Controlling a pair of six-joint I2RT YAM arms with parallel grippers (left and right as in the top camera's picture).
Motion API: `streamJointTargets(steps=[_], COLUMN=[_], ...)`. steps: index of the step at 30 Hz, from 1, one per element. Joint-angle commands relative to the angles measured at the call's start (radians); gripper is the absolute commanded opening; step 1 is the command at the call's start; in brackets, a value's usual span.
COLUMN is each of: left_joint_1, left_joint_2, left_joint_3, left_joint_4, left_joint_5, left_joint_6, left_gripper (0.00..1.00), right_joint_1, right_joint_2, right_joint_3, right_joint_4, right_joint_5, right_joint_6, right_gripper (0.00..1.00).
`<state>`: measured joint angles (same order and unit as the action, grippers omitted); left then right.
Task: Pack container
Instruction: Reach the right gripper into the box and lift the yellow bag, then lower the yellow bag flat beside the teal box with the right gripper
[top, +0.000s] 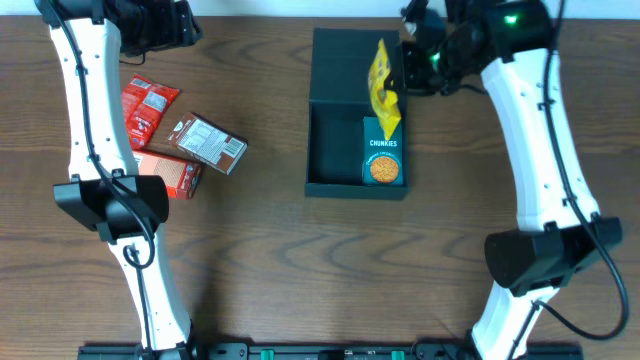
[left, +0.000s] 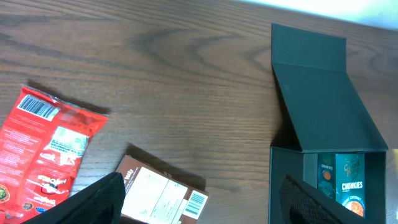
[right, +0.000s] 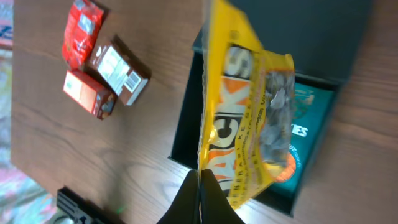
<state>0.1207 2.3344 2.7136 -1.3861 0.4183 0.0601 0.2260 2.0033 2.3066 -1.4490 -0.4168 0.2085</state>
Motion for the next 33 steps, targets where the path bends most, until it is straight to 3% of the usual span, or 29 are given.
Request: streamJointTargets(steps=[1,4,7,11,19,26,29,33], left_joint_1=[-0.001,-0.001,-0.001,-0.001,-0.001,-0.001,-0.001,-0.001], left_joint_2=[-0.025,-0.025,-0.025,-0.025,-0.025,-0.025,-0.025,-0.025], left_joint_3=[-0.002,-0.002,-0.002,-0.002,-0.002,-0.002,-0.002,-0.002], left_joint_4=[0.000,0.000,0.000,-0.002,-0.009,-0.009,-0.009,-0.008], left_joint_5=[-0.001,0.000,0.000,0.000,0.000,0.000,0.000,0.000], left_joint_6=[0.016,0.016,0.015,0.015,0.015,0.015,0.015,0.015], left_gripper=[0.81,0.81,0.81,0.81,0.81,0.80,0.80,0.80], right_joint_1=[0.021,0.039,0.080,0.138,0.288,0.367,0.383,0.393], right_joint_2=[-0.008,-0.008,-0.008,-0.008,-0.005,0.000,0.000,0.000], right_joint_3=[0.060,0.063,0.063,0.063,0.060,-0.018,-0.092,-0.171], right_joint_4=[-0.035,-0.080,-0.136,-0.128,-0.103,-0.083,-0.072,-0.012], right_joint_5=[0.054,0.108,0.323,0.369,0.536,0.563,0.562,0.543], right_joint_6=[0.073,0.170,0.375,0.523,1.230,1.715,1.831,1.843], right_gripper=[0.02,0.01,0.02,0.01,0.02,0.02,0.02,0.02])
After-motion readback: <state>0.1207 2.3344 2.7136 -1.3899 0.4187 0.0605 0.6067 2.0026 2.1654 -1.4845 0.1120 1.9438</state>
